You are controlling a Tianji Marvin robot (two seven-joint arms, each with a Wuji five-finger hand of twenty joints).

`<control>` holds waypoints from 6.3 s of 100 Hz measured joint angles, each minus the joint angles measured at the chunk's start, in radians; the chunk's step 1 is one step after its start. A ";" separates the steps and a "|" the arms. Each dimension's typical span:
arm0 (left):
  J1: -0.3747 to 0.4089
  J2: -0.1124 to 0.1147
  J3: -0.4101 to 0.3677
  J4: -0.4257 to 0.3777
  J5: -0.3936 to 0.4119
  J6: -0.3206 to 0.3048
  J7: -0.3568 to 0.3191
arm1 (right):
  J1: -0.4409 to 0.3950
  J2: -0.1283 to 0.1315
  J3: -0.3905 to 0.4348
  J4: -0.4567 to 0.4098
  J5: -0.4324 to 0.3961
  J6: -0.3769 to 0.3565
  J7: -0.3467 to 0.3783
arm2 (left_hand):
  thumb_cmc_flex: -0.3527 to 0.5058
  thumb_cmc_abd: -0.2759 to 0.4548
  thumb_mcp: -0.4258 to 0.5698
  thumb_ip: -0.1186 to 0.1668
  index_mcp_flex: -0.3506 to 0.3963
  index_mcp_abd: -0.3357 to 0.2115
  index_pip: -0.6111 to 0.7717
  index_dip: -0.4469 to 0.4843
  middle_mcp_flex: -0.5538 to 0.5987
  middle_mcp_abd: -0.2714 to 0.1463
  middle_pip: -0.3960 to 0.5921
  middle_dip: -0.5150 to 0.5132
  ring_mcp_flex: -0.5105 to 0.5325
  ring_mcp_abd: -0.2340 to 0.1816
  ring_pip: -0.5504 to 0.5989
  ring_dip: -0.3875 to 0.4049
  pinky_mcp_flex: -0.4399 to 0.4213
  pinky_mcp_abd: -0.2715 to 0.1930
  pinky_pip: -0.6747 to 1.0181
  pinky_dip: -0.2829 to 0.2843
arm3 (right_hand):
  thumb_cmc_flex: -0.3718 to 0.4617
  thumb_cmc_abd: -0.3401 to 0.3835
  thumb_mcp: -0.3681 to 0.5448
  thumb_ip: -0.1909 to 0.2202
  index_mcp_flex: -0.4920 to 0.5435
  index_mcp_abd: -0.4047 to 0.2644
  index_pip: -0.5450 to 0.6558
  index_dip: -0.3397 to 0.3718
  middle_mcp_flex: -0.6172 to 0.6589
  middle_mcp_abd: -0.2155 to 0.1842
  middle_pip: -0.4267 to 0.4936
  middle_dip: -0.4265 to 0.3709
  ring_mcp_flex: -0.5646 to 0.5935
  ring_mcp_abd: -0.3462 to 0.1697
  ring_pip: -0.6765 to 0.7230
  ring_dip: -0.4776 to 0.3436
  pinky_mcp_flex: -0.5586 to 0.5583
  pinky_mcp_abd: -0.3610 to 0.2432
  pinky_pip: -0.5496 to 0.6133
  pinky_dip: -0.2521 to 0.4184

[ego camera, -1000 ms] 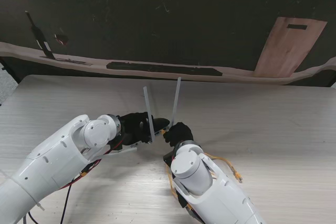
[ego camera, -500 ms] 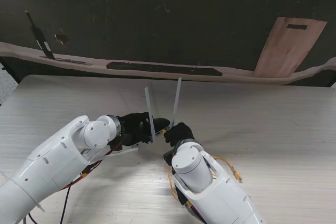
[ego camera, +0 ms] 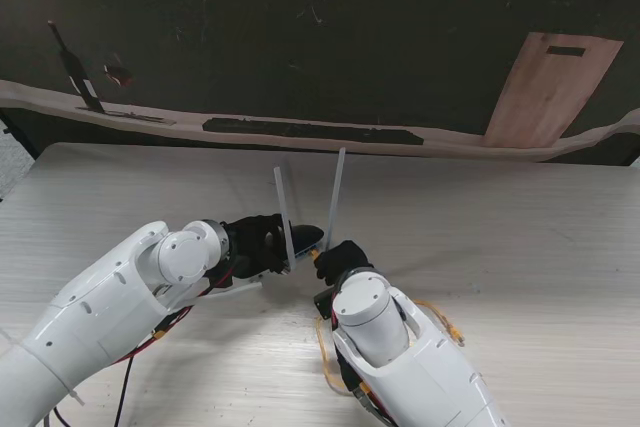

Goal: Untangle the Ethernet cable and plug it into the router

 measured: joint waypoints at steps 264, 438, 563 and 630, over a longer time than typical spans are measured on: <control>-0.010 -0.005 0.004 0.008 -0.012 0.014 -0.001 | -0.043 -0.024 0.028 -0.031 0.107 -0.046 -0.091 | 0.000 -0.098 -0.028 -0.036 0.033 -0.038 0.082 0.013 0.000 -0.029 0.151 0.000 0.075 -0.007 0.000 0.004 0.119 0.014 0.001 -0.148 | -0.008 0.040 -0.024 0.007 0.009 -0.003 0.000 0.013 0.002 -0.002 0.015 -0.014 0.000 0.000 0.006 -0.019 -0.002 0.008 0.000 -0.013; -0.018 -0.007 0.005 0.025 -0.032 -0.002 -0.004 | -0.020 -0.053 0.011 0.011 0.131 -0.034 -0.118 | 0.000 -0.060 -0.093 -0.085 0.033 -0.032 0.090 0.013 0.000 -0.023 0.162 0.010 0.091 -0.001 0.001 0.024 0.137 0.019 0.010 -0.148 | -0.009 0.051 -0.027 0.008 0.011 -0.003 0.000 0.013 0.002 -0.002 0.021 -0.026 0.000 0.001 0.007 -0.040 -0.004 0.012 0.000 -0.025; -0.029 0.000 0.016 0.030 -0.038 -0.017 -0.005 | 0.021 -0.020 0.002 0.041 0.083 -0.043 -0.023 | 0.000 -0.041 -0.105 -0.086 0.032 0.016 0.082 0.007 0.001 0.015 0.163 0.010 0.115 0.024 0.001 0.024 0.176 0.040 0.011 -0.149 | -0.010 0.051 -0.048 0.008 0.010 -0.003 0.000 -0.006 0.002 -0.002 0.024 -0.085 0.000 0.013 -0.010 -0.081 -0.017 0.054 -0.003 -0.071; -0.018 0.003 0.011 0.008 -0.027 -0.006 -0.019 | 0.020 0.005 0.003 0.042 0.054 -0.053 0.023 | 0.000 -0.066 -0.106 -0.086 0.031 0.010 0.088 0.012 0.005 0.009 0.173 0.011 0.124 0.023 0.001 0.036 0.179 0.039 0.032 -0.158 | -0.194 -0.106 -0.173 0.026 -0.071 0.053 -0.059 0.028 -0.038 0.042 0.011 -0.110 -0.033 0.082 -0.203 -0.238 -0.085 0.164 -0.156 -0.270</control>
